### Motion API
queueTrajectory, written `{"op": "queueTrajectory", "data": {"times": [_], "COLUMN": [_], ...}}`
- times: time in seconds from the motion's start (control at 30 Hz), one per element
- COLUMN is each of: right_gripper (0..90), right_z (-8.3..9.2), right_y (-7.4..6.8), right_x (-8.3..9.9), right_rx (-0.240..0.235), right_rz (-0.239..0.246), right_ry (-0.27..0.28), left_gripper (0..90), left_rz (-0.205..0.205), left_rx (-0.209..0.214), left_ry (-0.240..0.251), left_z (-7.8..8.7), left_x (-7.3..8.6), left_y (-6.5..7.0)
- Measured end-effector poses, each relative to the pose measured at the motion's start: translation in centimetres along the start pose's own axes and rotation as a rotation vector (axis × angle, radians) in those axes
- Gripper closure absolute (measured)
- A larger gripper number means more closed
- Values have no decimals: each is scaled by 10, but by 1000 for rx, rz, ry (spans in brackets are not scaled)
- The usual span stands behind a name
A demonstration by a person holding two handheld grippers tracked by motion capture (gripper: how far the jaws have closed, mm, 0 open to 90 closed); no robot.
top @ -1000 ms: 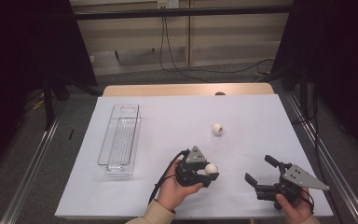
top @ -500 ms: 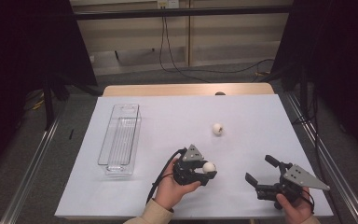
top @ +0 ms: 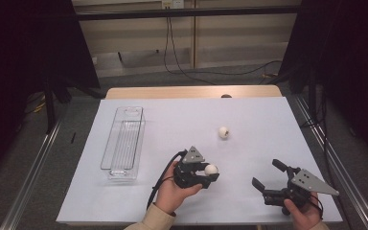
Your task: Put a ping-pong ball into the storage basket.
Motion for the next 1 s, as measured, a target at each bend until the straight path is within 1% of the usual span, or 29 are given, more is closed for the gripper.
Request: {"op": "queueTrajectory", "data": {"times": [0.3,0.83,1.0], "right_gripper": [8,8,8], "right_z": [0,0,0], "right_y": [0,-1,-1], "right_x": [0,-1,-1], "right_rx": [1,0,-1], "right_rz": [-1,1,1], "right_ry": [3,4,3], "left_gripper": [510,510,510], "left_rz": [16,32,40], "left_rx": [-10,-30,-29], "left_ry": [10,25,34], "left_z": [6,17,20], "left_x": [-1,-3,-4], "left_y": [-5,-12,-14]}}
Point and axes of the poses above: each handheld gripper's, and its own axes: z roughly backward along the jaws, x roughly out of its underside, y roughly to its right, the point moved 4 cm from there along -z, roughly forward along the jaws
